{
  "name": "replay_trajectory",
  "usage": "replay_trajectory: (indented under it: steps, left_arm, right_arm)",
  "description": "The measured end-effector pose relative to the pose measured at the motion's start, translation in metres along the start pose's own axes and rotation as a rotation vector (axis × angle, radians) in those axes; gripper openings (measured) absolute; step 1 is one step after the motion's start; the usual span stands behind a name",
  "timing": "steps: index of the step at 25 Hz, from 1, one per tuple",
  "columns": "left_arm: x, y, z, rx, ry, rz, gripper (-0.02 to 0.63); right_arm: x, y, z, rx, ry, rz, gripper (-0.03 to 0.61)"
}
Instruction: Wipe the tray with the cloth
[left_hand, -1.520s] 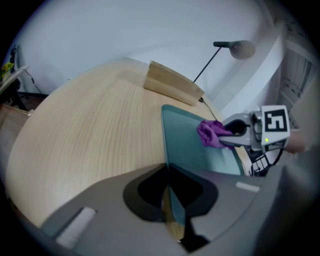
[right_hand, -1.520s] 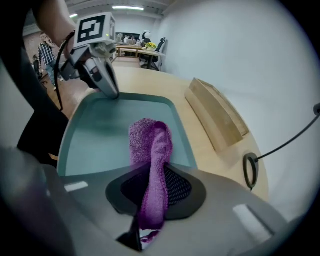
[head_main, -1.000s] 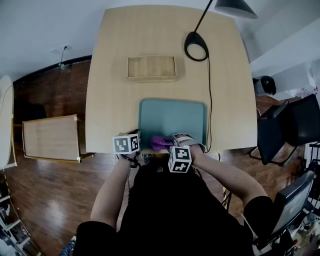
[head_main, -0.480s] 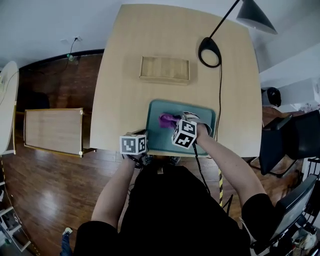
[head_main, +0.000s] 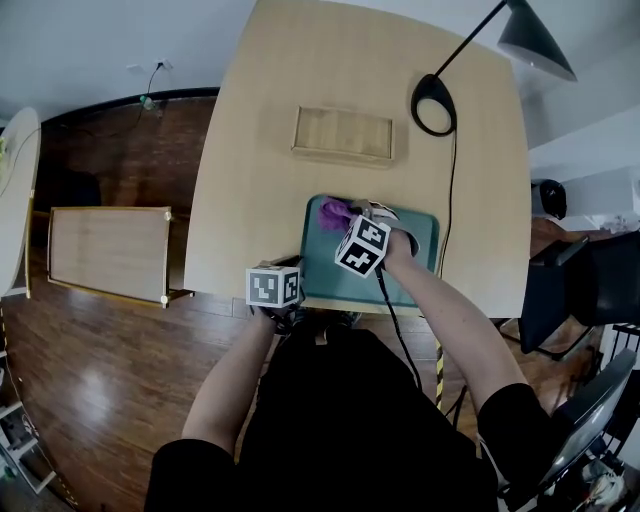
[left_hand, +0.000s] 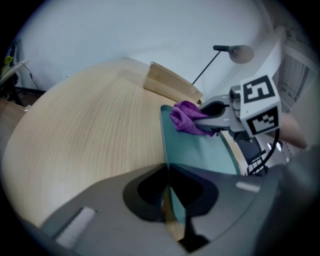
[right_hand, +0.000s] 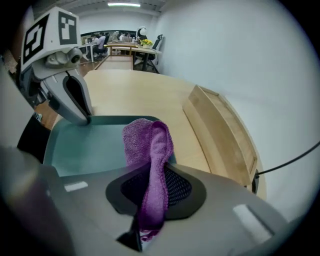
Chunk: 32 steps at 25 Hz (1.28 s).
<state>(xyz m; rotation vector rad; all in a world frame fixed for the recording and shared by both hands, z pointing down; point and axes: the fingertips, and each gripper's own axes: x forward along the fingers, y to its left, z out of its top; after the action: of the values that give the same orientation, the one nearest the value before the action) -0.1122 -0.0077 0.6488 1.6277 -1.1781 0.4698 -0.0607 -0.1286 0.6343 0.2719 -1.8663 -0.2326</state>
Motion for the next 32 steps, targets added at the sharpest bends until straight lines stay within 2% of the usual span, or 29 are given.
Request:
replay_trajectory:
  steps: [5, 9, 17, 19, 20, 22, 25, 27, 29, 32]
  left_arm:
    - [-0.001, 0.002, 0.000, 0.001, 0.007, -0.009, 0.044]
    - [0.001, 0.002, 0.000, 0.010, 0.006, -0.011, 0.043]
    - [0.004, 0.006, -0.002, 0.033, 0.015, 0.013, 0.038]
    - [0.005, 0.008, -0.002, 0.042, 0.008, 0.015, 0.040]
    - [0.005, 0.009, -0.001, 0.043, 0.005, 0.012, 0.040]
    - [0.006, 0.009, -0.002, 0.036, 0.011, -0.001, 0.040]
    - [0.003, 0.009, -0.001, 0.026, 0.051, -0.034, 0.049]
    - [-0.005, 0.007, 0.007, 0.037, 0.042, -0.062, 0.071]
    - [-0.018, 0.005, 0.016, 0.060, 0.002, -0.084, 0.077]
    - [-0.040, 0.008, 0.026, 0.081, -0.059, -0.092, 0.077]
  right_arm:
    - [-0.014, 0.066, 0.015, -0.083, -0.048, 0.099, 0.058]
    - [-0.027, 0.112, 0.015, -0.154, -0.064, 0.142, 0.058]
    - [-0.049, 0.172, 0.003, -0.166, -0.091, 0.295, 0.058]
    - [-0.050, 0.174, 0.001, -0.148, -0.095, 0.296, 0.058]
    - [-0.051, 0.168, -0.001, -0.104, -0.091, 0.275, 0.058]
    - [-0.055, 0.147, -0.008, 0.095, -0.080, 0.218, 0.058]
    - [-0.069, 0.112, -0.035, 0.561, -0.108, 0.170, 0.058]
    - [-0.081, 0.087, -0.069, 0.816, -0.154, 0.116, 0.058]
    - [-0.098, 0.060, -0.115, 0.975, -0.177, 0.010, 0.058]
    - [-0.129, 0.027, -0.201, 1.154, -0.138, -0.173, 0.058]
